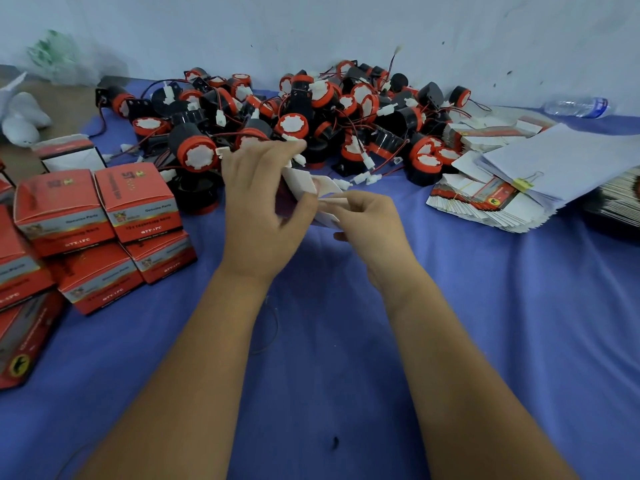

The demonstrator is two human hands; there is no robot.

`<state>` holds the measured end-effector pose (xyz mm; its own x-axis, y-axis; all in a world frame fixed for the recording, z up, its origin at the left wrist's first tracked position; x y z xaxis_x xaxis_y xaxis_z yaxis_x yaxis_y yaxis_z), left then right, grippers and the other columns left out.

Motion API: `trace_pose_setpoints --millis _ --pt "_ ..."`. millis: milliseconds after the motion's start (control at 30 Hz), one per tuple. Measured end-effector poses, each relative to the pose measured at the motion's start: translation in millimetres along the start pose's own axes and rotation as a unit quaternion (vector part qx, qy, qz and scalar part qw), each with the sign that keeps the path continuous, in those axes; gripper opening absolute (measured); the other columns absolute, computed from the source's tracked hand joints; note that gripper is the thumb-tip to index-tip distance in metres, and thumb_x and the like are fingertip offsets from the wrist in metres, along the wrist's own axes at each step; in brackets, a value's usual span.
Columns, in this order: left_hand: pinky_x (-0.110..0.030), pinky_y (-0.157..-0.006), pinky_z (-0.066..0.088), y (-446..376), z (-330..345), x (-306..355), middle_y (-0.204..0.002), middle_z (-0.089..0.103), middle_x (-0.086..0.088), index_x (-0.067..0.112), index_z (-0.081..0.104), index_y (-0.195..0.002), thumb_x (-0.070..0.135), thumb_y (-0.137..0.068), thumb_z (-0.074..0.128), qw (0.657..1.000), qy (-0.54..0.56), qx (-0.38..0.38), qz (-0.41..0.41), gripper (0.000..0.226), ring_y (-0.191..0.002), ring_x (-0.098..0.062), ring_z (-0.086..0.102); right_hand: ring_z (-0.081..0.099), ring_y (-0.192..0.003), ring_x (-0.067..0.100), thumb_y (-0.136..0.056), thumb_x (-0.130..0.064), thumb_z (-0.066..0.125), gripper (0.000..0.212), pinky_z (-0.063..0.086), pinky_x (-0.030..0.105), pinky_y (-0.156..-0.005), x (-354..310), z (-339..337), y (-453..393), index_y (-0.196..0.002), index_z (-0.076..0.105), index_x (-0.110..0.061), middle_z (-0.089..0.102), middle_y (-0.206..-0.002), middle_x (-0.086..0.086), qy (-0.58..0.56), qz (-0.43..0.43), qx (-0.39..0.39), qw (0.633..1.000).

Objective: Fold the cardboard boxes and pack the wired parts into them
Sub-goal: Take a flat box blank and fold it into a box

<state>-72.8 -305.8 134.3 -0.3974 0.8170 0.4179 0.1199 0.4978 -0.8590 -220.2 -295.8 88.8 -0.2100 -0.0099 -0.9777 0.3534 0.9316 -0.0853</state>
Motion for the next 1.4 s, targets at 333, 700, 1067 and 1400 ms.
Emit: trace_pose_setpoints --millis 333,700,1067,1400 --pt "-0.067 -0.115 -0.009 19 49 5 -0.152 0.041 0.013 0.045 0.024 -0.148 0.082 -0.073 0.047 0.962 -0.022 -0.273 0.011 0.087 -0.15 -0.01 0.019 0.04 -0.062 0.024 -0.07 0.007 0.041 0.036 0.033 0.036 -0.055 34 -48 -3 -0.046 0.051 -0.018 0.049 -0.055 0.006 -0.154 0.083 0.266 0.948" --pt "-0.024 -0.096 0.041 10 30 -15 -0.12 0.057 0.005 0.015 0.056 -0.128 0.043 -0.098 0.047 0.987 0.086 -0.083 -0.106 0.041 -0.113 -0.013 0.053 0.06 -0.079 0.014 -0.097 -0.03 0.047 0.03 0.052 0.027 -0.068 14 -31 -7 -0.098 0.071 -0.013 0.067 -0.086 0.0 -0.325 0.017 0.118 0.938" --pt "-0.011 -0.078 0.047 18 24 -43 -0.105 0.066 0.014 0.027 0.06 -0.122 0.036 -0.107 0.034 0.937 0.197 -0.025 -0.288 0.032 -0.096 0.005 0.061 0.058 -0.095 0.004 -0.089 -0.025 0.066 0.026 0.046 0.018 -0.082 3 -6 -7 -0.115 0.065 -0.026 0.061 -0.115 0.002 -0.127 -0.091 0.06 0.986" --pt "-0.014 -0.085 0.046 23 35 -41 -0.105 0.065 0.025 0.053 0.056 -0.109 0.047 -0.103 0.035 0.918 0.212 -0.088 -0.325 0.023 -0.102 0.01 0.059 0.051 -0.108 0.01 -0.074 -0.04 0.057 0.022 0.046 0.027 -0.09 13 -5 -12 -0.094 0.063 -0.035 0.048 -0.112 -0.006 -0.09 -0.043 0.064 0.993"
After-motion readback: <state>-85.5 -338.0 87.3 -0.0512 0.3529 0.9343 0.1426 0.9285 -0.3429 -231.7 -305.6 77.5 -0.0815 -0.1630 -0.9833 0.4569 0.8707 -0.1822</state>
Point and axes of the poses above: each hand's wrist, its own y-axis away from the middle knuckle, its own z-axis out of the palm, x = y × z, the point moved 7 cm from there along -y, towards the middle knuckle
